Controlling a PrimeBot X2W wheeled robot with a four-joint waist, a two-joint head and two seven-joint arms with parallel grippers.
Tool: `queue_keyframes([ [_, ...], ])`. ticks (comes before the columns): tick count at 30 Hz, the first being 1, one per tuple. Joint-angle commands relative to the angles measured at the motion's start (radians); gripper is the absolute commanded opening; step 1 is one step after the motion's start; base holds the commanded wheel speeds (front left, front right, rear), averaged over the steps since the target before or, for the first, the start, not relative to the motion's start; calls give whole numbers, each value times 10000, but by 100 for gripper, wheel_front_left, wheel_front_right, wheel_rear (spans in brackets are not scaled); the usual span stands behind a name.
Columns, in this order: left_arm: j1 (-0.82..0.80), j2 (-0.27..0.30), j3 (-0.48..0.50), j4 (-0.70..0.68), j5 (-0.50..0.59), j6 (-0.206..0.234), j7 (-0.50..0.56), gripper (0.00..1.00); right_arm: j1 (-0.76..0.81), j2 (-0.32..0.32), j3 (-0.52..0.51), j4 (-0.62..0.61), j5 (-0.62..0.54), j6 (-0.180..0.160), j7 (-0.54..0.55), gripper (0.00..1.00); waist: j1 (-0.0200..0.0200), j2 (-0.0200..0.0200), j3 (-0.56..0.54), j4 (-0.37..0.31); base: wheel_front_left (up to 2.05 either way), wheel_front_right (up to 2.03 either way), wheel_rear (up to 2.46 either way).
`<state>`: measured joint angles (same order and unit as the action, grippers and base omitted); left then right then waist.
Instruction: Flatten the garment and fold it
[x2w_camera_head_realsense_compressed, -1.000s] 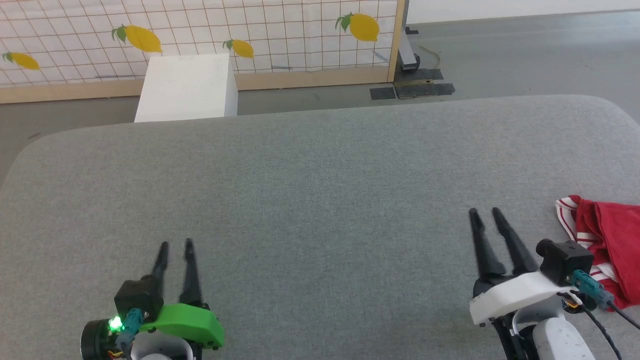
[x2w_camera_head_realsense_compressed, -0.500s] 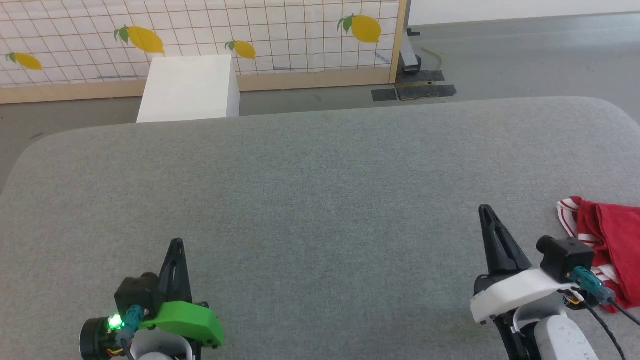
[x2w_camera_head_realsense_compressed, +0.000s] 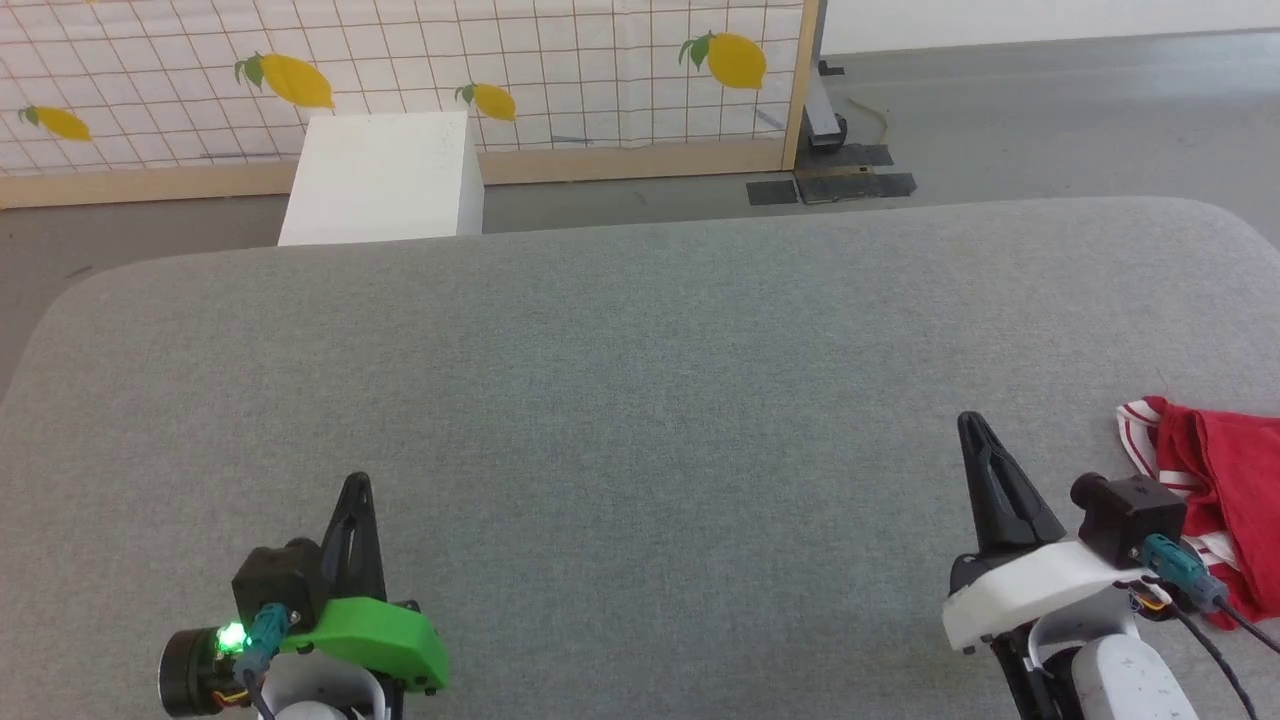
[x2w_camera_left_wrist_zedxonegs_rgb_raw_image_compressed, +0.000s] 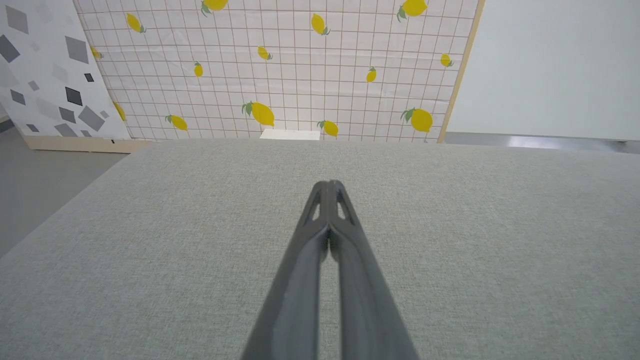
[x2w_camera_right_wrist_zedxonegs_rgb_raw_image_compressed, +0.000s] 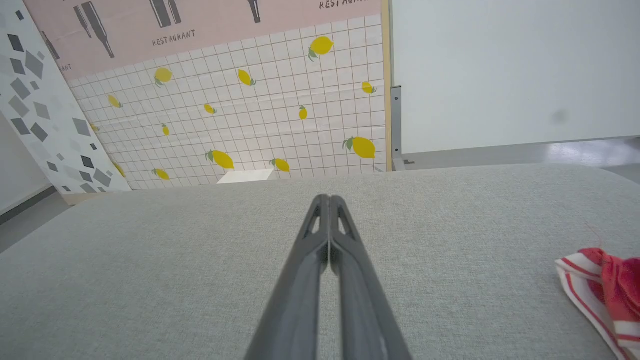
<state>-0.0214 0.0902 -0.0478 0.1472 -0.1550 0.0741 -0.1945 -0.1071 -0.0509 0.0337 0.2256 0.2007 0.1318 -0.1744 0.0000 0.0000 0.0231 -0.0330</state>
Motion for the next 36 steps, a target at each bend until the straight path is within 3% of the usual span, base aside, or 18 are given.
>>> queue_keyframes([
  [1, 44, -52, 29, -77, 127, -59, 48, 0, 141, 2, -27, -107, -98, -3, 75, 0, 0, 0, -4, 5, 0, 0, 0],
  [36, 109, -185, 201, -611, 672, -320, 774, 0, 497, 4, -146, -930, -829, -6, 714, 0, 0, 0, -91, 130, 0, 0, 0],
])
